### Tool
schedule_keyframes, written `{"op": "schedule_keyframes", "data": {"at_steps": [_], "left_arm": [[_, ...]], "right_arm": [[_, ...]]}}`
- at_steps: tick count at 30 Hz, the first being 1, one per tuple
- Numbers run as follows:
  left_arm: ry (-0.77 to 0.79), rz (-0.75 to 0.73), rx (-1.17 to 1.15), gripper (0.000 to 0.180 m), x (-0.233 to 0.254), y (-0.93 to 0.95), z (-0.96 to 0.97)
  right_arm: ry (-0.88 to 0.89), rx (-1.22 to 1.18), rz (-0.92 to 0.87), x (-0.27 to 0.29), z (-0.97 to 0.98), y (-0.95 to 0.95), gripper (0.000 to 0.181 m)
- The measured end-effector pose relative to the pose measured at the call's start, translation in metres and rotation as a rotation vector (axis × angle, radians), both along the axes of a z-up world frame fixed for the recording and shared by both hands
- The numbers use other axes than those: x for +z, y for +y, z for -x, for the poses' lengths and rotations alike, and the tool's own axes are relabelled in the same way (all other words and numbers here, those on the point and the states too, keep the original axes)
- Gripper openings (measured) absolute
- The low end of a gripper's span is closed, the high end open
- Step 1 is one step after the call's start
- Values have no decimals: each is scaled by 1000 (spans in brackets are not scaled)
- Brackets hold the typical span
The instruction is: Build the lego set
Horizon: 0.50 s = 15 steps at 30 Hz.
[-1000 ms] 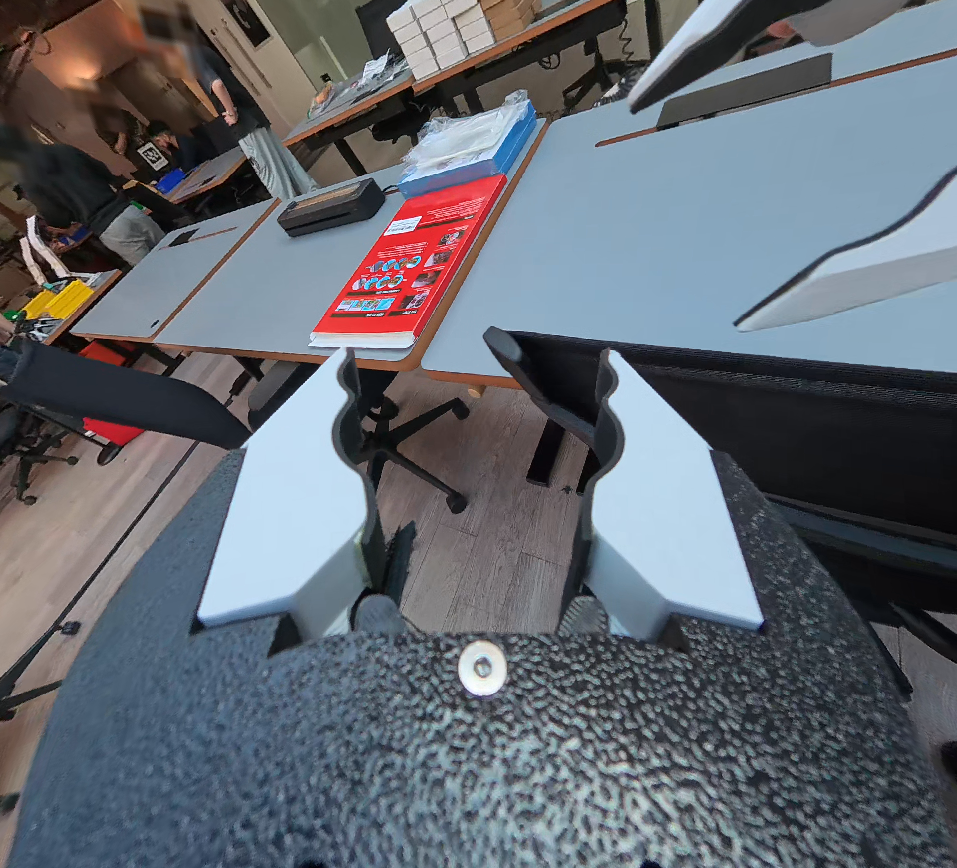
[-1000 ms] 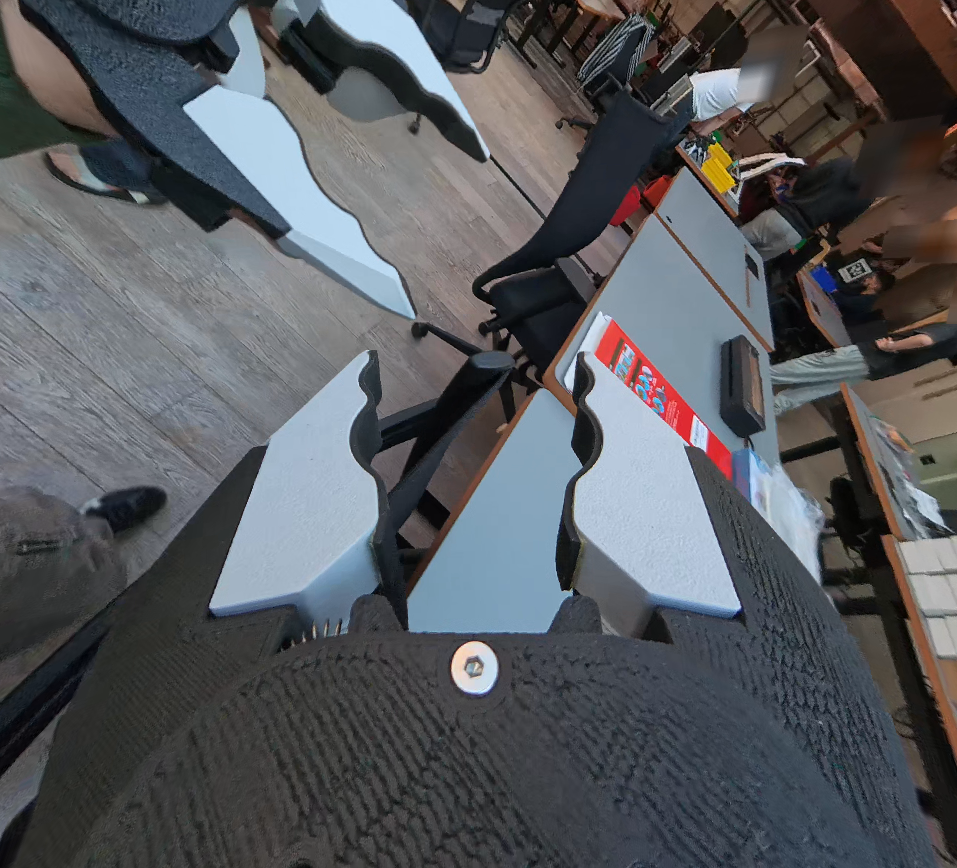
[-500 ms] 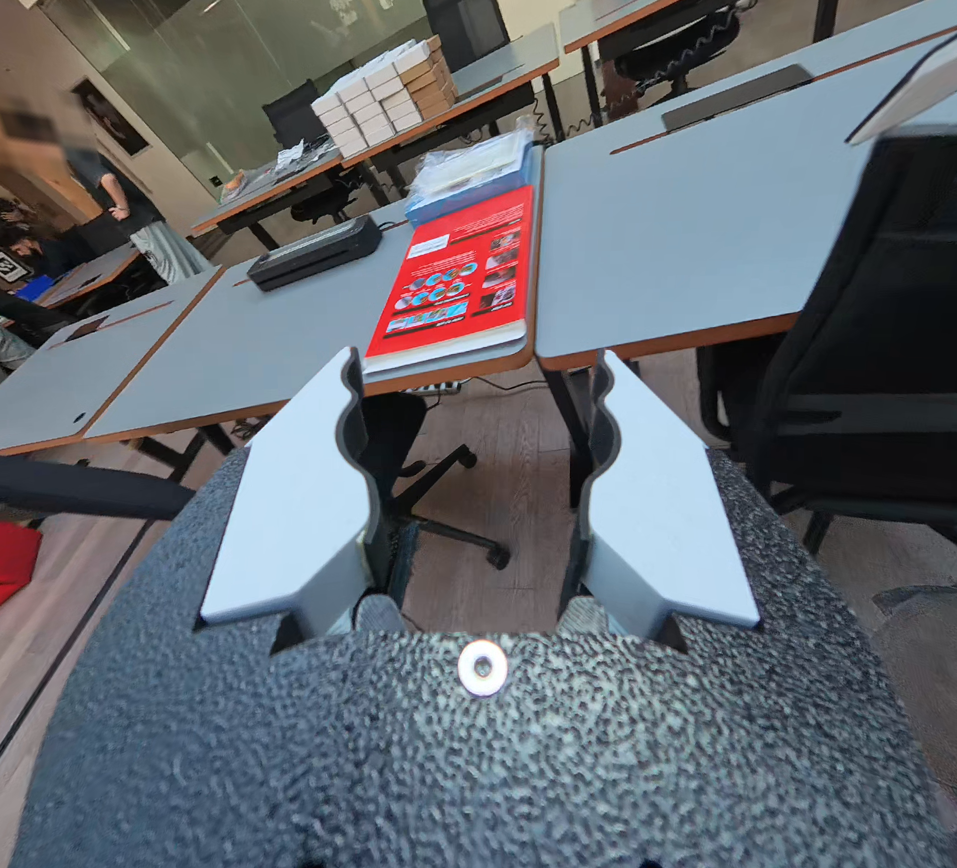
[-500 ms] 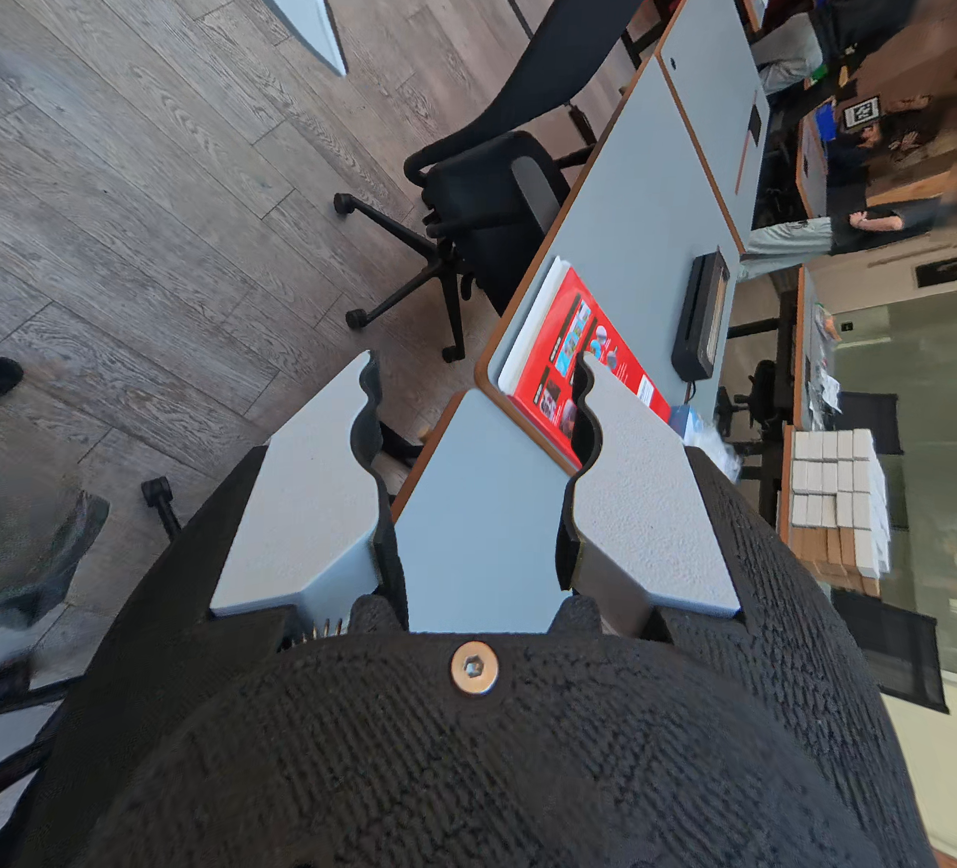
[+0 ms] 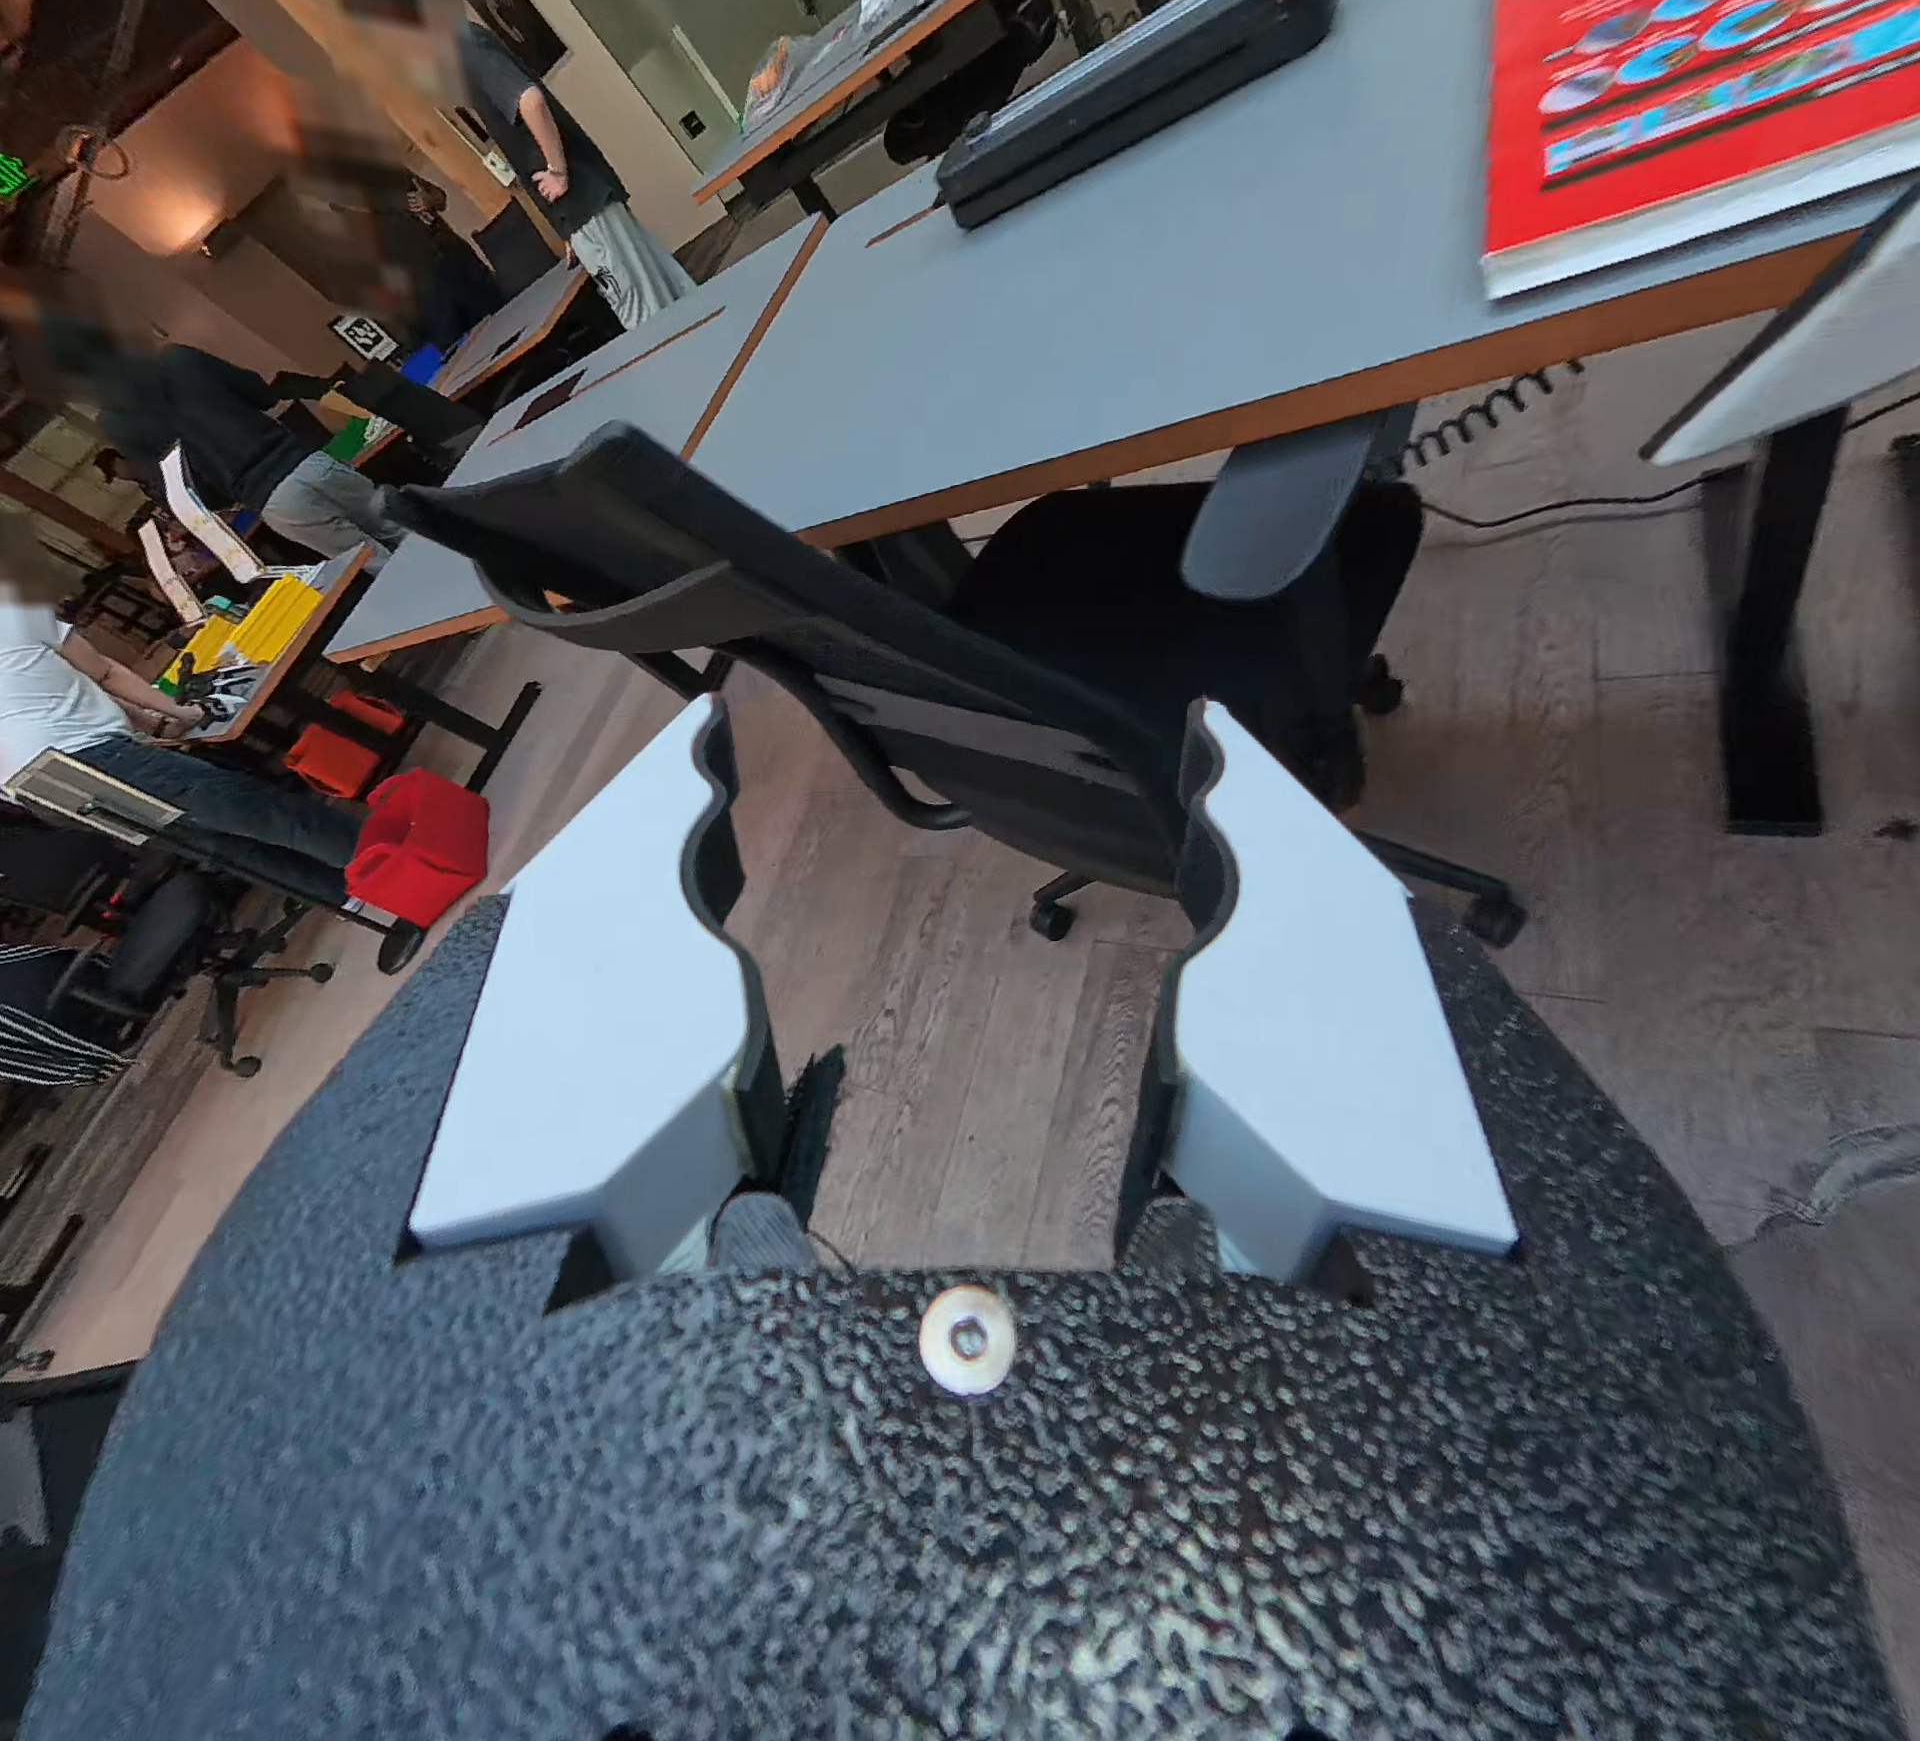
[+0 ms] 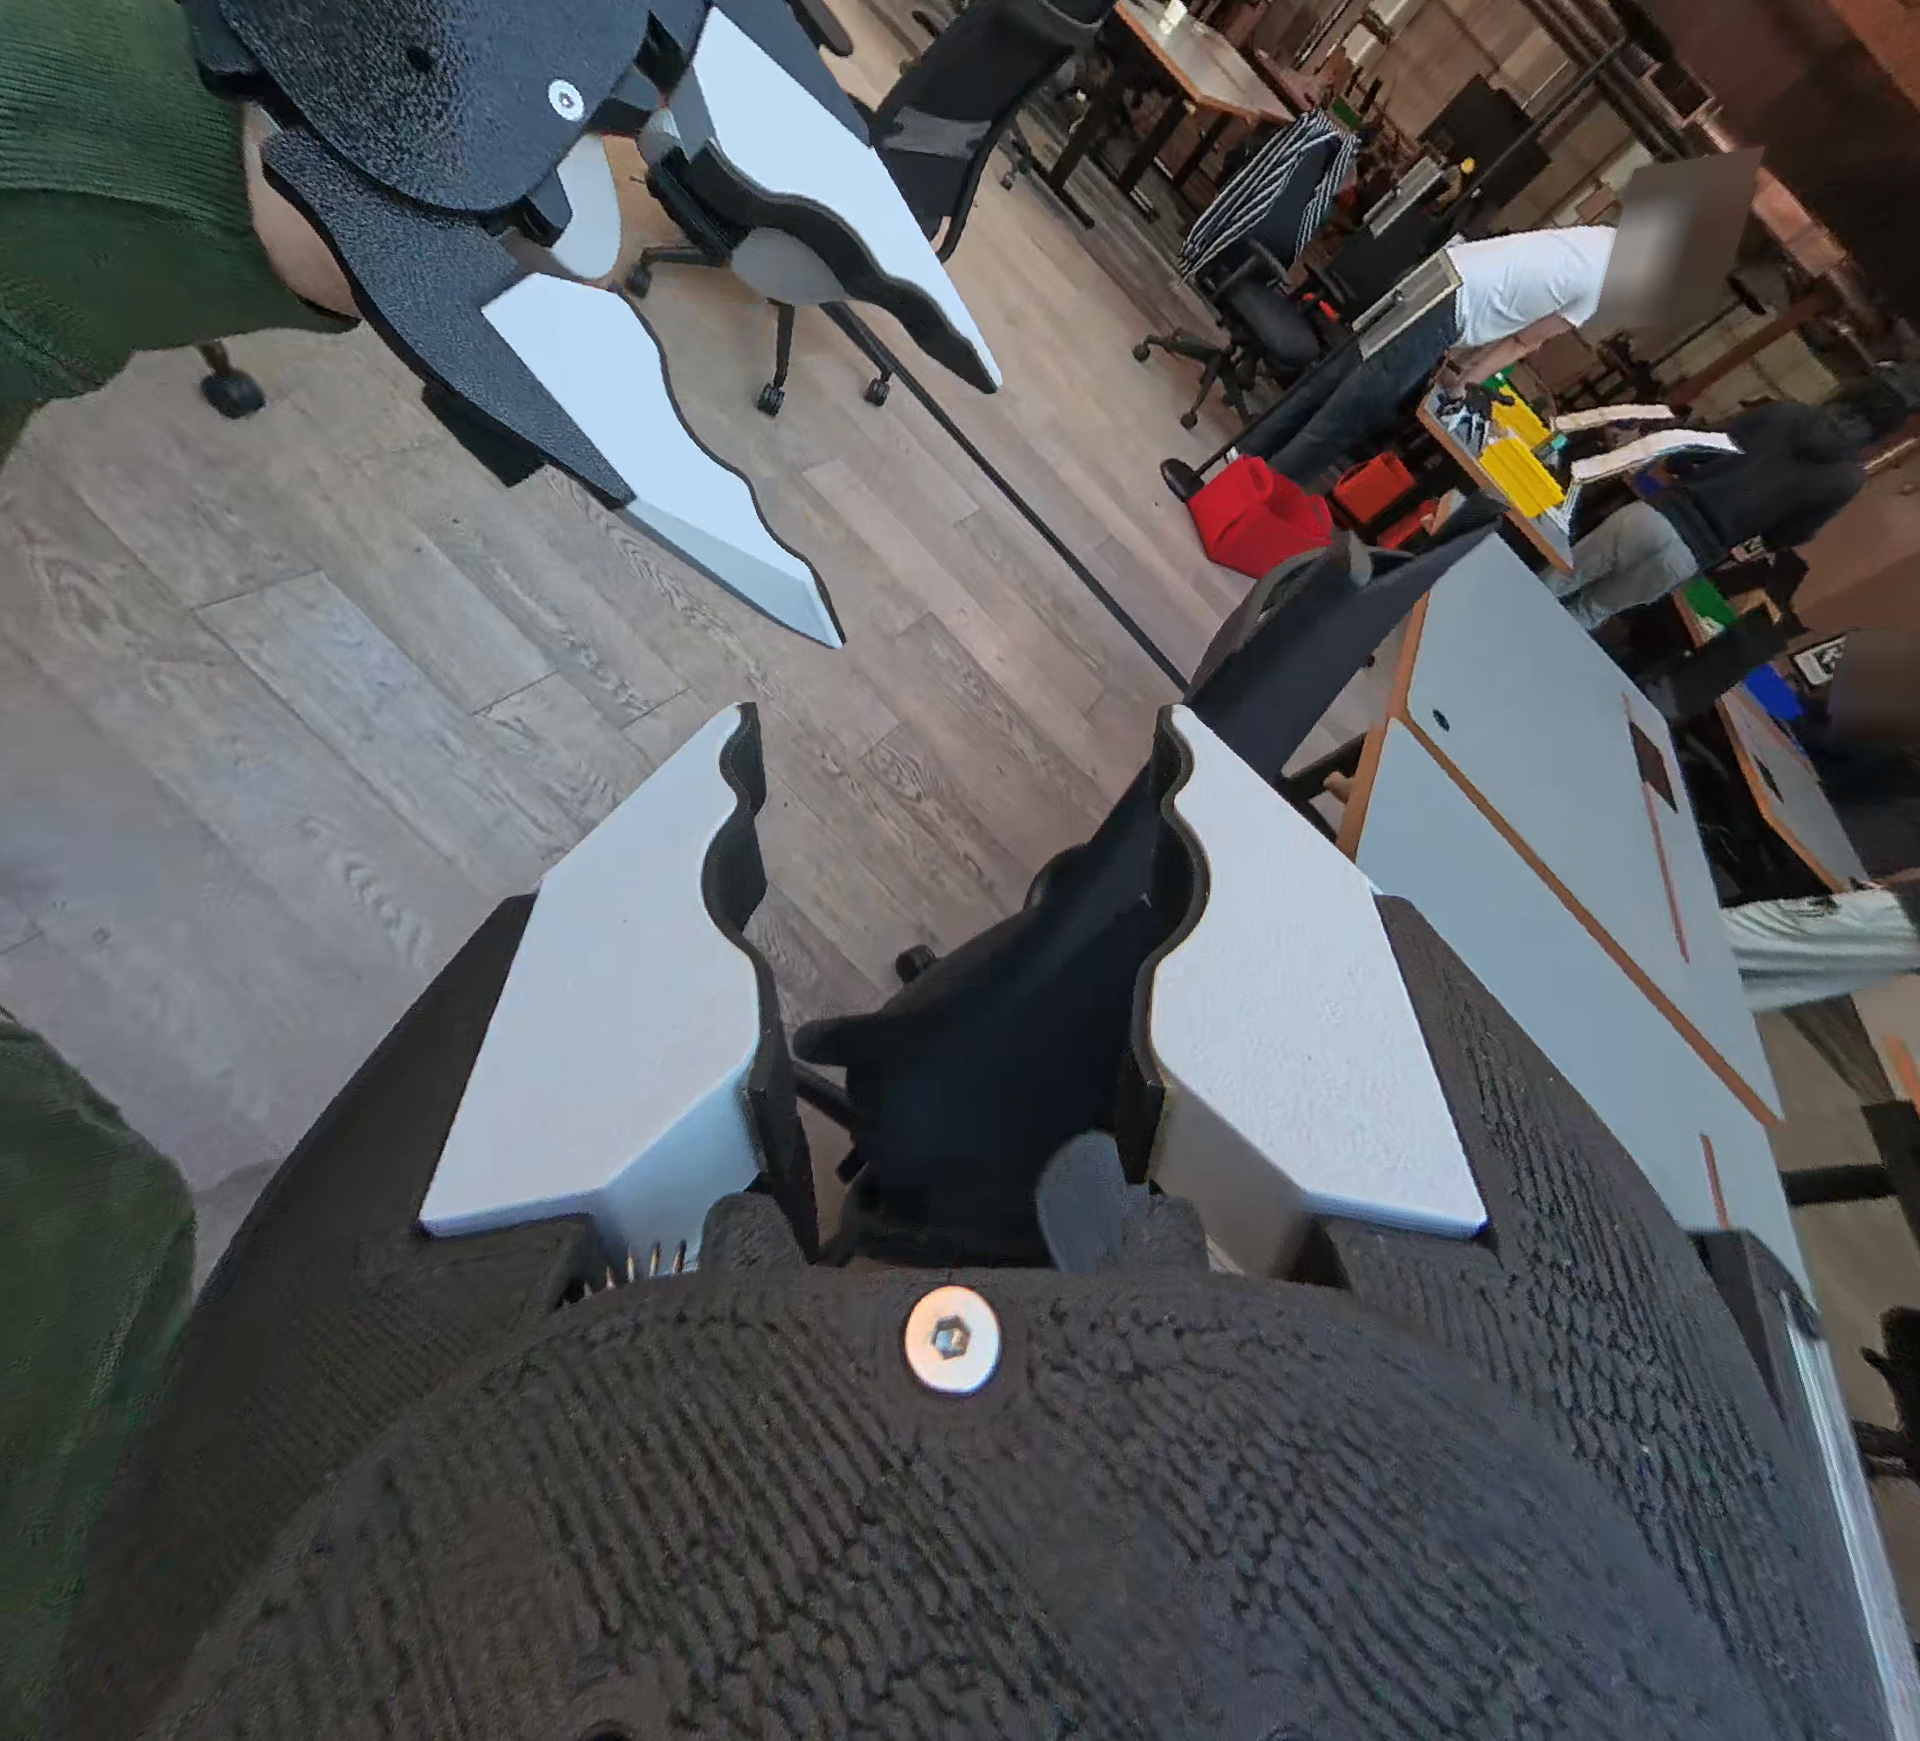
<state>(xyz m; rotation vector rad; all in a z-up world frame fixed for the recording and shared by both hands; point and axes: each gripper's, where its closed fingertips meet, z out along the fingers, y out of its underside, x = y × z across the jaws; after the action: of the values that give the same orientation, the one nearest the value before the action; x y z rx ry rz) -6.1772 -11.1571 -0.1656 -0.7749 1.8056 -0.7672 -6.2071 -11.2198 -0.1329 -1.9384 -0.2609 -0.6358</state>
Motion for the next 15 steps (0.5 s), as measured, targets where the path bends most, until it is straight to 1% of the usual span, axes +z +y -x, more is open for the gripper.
{"op": "schedule_keyframes", "data": {"at_steps": [4,6,9,12,15], "left_arm": [[47,-8,-29,86,8,87,-77],[30,-19,-49,86,19,124,-112],[-4,10,-117,85,33,169,-159],[-34,8,-240,83,31,206,-210],[5,-37,-437,85,13,229,-263]], "right_arm": [[58,29,-25,7,-57,93,75],[34,22,-28,17,-85,131,75],[16,-10,-43,32,-126,176,75],[-10,-108,-48,36,-167,217,75],[-14,-236,-48,34,-197,252,75]]}}
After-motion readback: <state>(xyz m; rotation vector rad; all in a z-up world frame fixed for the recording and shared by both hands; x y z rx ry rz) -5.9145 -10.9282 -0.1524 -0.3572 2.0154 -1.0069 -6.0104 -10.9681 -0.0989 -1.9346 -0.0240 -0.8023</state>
